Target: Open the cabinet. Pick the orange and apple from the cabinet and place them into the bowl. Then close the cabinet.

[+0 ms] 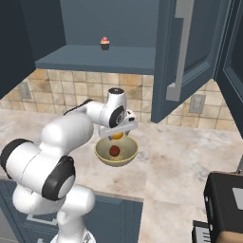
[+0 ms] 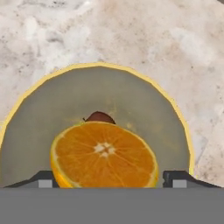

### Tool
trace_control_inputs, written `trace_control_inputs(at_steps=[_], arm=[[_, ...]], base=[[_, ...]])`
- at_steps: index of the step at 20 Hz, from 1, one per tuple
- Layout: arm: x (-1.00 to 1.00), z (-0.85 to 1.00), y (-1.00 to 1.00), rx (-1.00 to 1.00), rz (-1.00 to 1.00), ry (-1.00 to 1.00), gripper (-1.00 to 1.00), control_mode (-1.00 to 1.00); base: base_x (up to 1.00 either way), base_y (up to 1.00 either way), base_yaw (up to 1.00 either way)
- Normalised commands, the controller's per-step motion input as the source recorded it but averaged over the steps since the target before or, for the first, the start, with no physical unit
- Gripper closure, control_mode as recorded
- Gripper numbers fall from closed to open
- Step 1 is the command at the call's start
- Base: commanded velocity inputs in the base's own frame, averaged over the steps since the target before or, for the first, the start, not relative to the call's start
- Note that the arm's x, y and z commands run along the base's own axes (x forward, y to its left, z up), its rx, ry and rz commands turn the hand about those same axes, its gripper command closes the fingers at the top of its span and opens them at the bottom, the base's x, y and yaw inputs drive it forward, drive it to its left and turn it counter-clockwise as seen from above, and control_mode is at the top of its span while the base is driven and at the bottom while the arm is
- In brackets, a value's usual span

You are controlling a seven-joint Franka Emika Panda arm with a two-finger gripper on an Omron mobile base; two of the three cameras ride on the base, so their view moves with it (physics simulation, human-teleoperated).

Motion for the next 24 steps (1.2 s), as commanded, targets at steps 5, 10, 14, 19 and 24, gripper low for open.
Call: trace_control_inputs(at_steps=[5, 10, 14, 19, 24], arm=[[0.36, 0.0, 0.0, 0.0, -0.03, -0.15, -1.0, -1.0], [-0.25, 0.33, 0.01, 0.0, -0.04, -0.28, -1.0, -1.0], [-0.55, 0.27, 0.12, 0.0, 0.0, -0.27, -1.0, -1.0], [-0.51, 0.63, 0.13, 0.0, -0.03, -0.31, -1.0, -1.0], [-0.99, 1.0, 0.37, 0.0, -0.09, -0.54, -1.0, -1.0]], base=[[0.0, 0.0, 0.0], [0.0, 0.0, 0.0], [0.0, 0.0, 0.0], [0.0, 0.0, 0.0], [0.0, 0.0, 0.0]])
